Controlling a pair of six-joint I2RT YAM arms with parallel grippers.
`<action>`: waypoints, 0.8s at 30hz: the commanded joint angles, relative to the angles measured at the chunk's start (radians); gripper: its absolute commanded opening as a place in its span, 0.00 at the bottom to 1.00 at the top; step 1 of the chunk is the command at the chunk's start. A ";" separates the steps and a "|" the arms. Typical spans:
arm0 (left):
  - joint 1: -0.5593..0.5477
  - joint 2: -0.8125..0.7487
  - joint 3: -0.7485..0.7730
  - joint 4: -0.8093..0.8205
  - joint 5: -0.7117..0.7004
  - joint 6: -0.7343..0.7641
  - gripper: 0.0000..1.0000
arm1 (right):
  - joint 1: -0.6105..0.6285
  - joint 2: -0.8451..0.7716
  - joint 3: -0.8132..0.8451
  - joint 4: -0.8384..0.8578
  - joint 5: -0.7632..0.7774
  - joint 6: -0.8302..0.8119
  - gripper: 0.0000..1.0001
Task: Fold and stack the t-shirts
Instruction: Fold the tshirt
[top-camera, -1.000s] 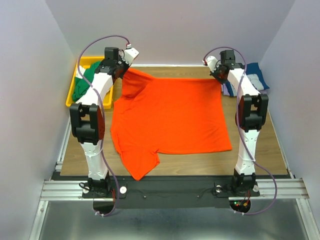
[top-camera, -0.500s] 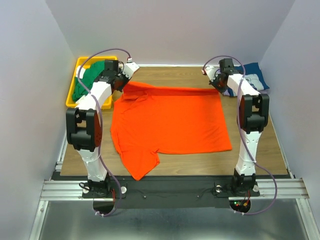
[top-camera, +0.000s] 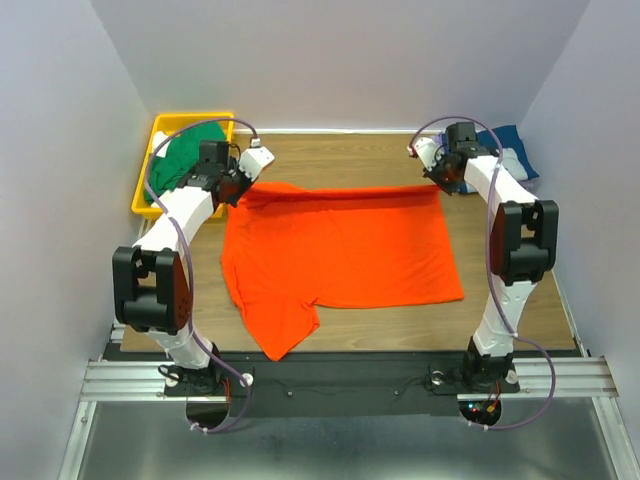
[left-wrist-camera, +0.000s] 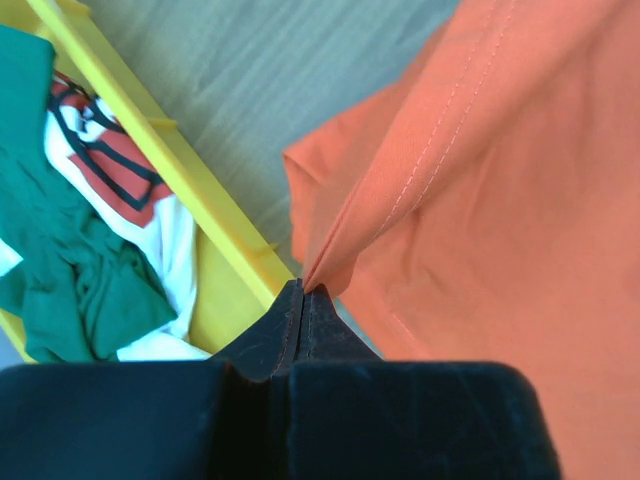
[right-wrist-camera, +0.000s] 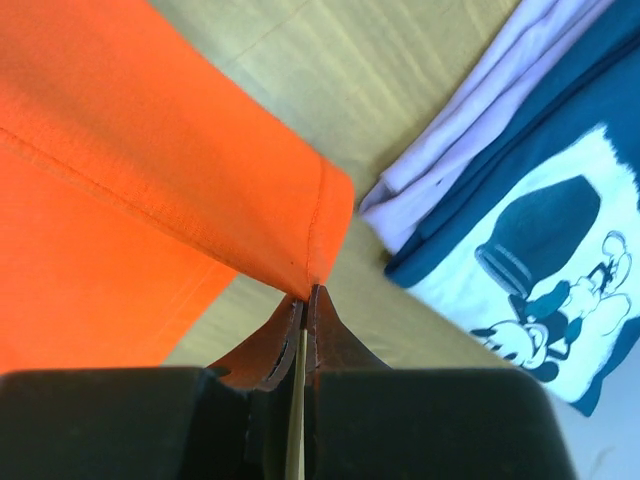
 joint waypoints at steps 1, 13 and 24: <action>0.013 -0.083 -0.069 -0.021 0.006 0.052 0.00 | -0.010 -0.077 -0.087 0.018 -0.025 -0.029 0.01; 0.013 -0.132 -0.261 -0.090 0.081 0.095 0.00 | -0.008 -0.111 -0.236 0.004 -0.074 -0.041 0.01; -0.002 -0.112 -0.322 -0.096 0.100 0.076 0.00 | -0.008 -0.095 -0.252 -0.007 -0.069 -0.044 0.01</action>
